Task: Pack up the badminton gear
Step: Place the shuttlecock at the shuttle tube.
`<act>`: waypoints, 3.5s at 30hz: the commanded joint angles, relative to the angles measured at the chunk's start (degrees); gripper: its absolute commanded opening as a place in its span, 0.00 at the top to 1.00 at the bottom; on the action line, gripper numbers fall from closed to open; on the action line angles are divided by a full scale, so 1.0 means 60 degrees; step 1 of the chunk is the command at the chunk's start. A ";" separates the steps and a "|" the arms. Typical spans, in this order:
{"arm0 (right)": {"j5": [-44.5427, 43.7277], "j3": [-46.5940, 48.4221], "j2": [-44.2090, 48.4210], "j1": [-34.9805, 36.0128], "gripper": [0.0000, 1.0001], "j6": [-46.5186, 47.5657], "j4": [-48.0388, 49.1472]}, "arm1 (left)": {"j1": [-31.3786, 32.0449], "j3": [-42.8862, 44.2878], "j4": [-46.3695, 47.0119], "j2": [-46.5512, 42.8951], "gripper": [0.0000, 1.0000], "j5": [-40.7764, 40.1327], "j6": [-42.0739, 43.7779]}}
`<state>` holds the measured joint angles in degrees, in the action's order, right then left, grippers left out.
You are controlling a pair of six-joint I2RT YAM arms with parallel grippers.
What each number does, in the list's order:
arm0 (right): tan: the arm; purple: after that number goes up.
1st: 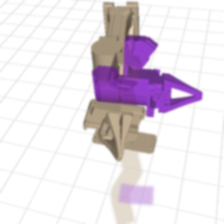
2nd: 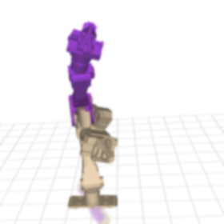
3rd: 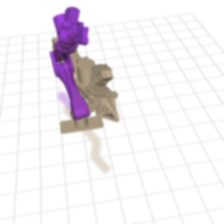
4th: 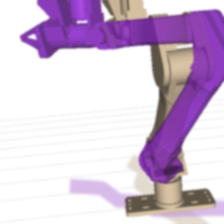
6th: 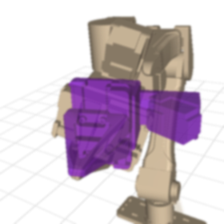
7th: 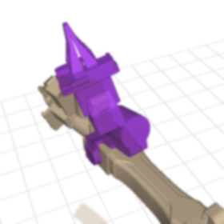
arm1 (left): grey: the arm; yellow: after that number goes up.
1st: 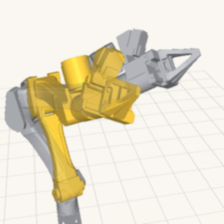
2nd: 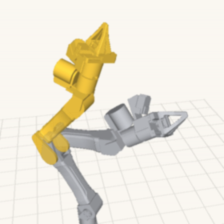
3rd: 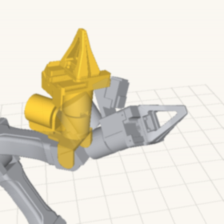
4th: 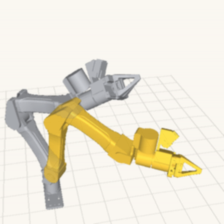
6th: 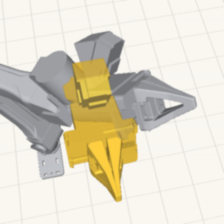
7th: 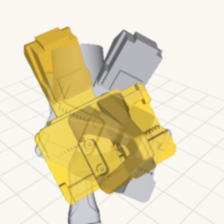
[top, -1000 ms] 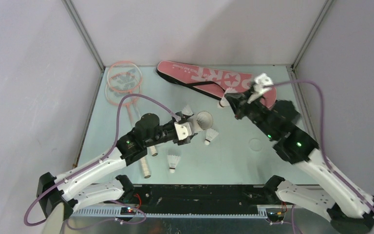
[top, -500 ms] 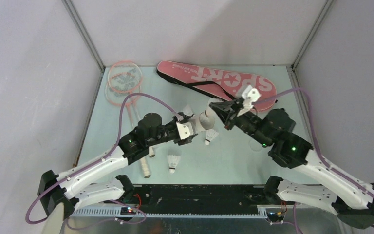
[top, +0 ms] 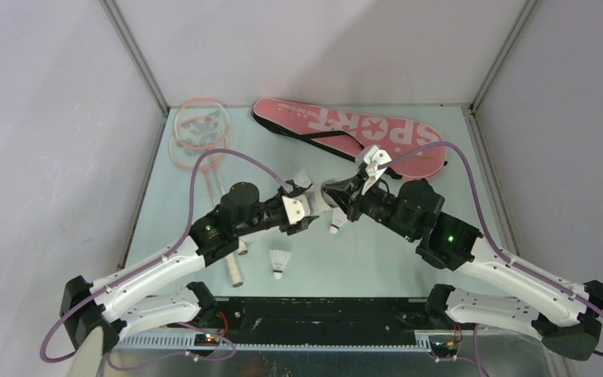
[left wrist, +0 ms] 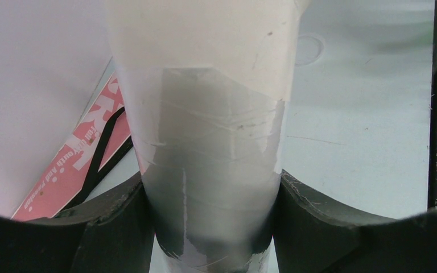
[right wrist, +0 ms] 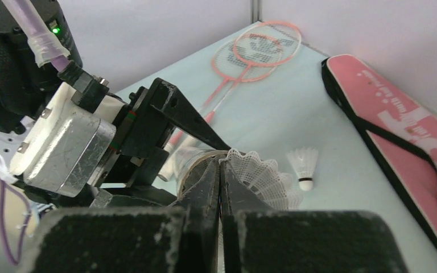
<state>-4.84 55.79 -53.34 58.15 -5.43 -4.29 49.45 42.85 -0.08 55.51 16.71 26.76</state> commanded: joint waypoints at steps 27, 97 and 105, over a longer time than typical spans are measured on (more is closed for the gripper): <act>0.3161 0.0475 0.0406 -0.2009 0.42 -0.3107 -0.1620 | 0.0022 -0.0127 0.0707 -0.0513 0.66 0.0976 -0.0059; 0.0916 0.1631 0.1652 -0.2017 0.01 -0.1843 -0.2653 | 0.0026 -0.0390 0.0483 -0.1038 0.63 0.1170 0.0233; 0.0744 0.1111 0.0688 -0.3889 0.01 -0.2633 -0.3844 | 0.0024 -0.0520 0.0605 -0.1270 0.61 0.0843 0.0011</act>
<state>-1.30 64.20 -44.64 40.40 -18.15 -23.42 49.39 40.05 -0.89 49.78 22.65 27.97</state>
